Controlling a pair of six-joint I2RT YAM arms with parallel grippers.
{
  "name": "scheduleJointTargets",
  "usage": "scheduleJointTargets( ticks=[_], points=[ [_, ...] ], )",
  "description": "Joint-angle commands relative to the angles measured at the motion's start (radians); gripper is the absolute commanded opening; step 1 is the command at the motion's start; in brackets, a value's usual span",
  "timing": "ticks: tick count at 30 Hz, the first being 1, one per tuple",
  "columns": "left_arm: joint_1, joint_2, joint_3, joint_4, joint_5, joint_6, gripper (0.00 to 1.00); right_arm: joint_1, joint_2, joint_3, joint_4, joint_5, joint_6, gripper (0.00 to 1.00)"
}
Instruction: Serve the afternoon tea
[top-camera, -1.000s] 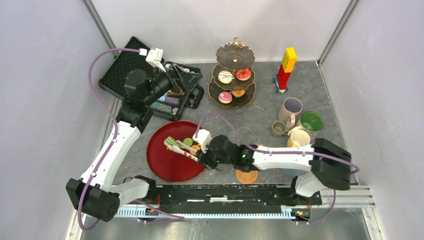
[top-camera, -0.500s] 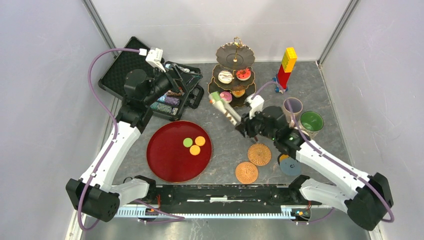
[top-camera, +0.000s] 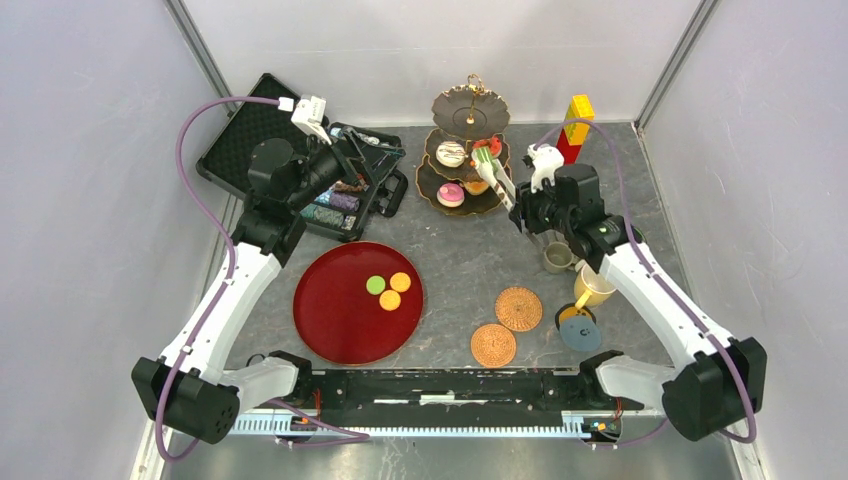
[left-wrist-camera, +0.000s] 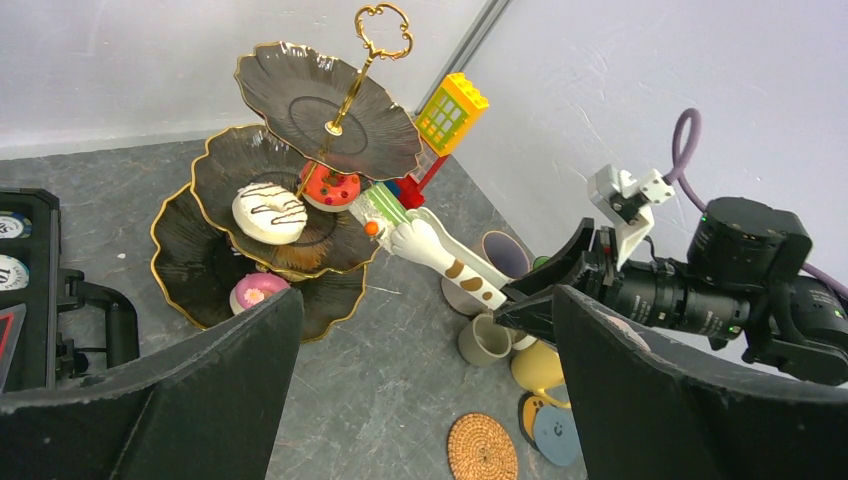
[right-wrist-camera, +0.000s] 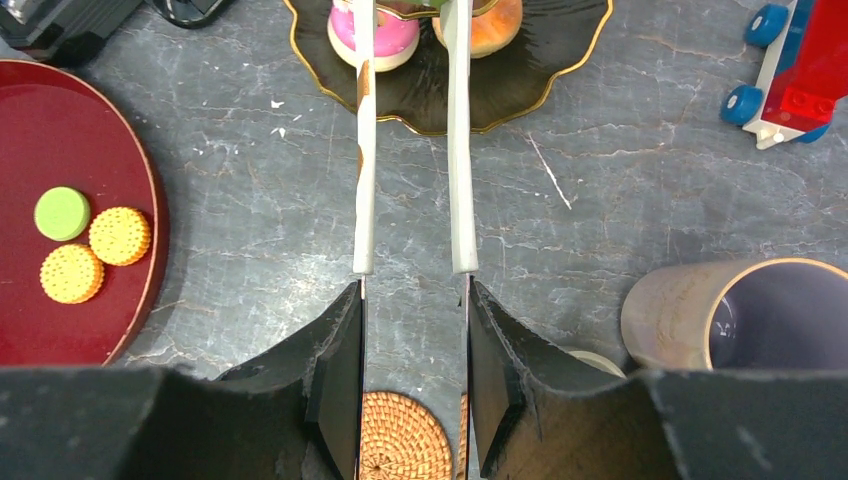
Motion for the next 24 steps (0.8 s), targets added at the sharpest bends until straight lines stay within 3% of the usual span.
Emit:
scheduleJointTargets(
  ticks=[1,11,24],
  points=[
    [0.006,-0.018,0.018,0.022,0.014,-0.036,1.0,-0.017,0.051,0.067,0.004,-0.021,-0.022,0.25],
    [0.005,-0.016,0.018,0.026,0.022,-0.043,1.0,-0.02,0.15,0.121,0.041,-0.042,-0.025,0.29],
    [0.006,-0.013,0.019,0.032,0.028,-0.049,1.0,-0.019,0.179,0.146,0.03,-0.025,-0.038,0.52]
  ],
)
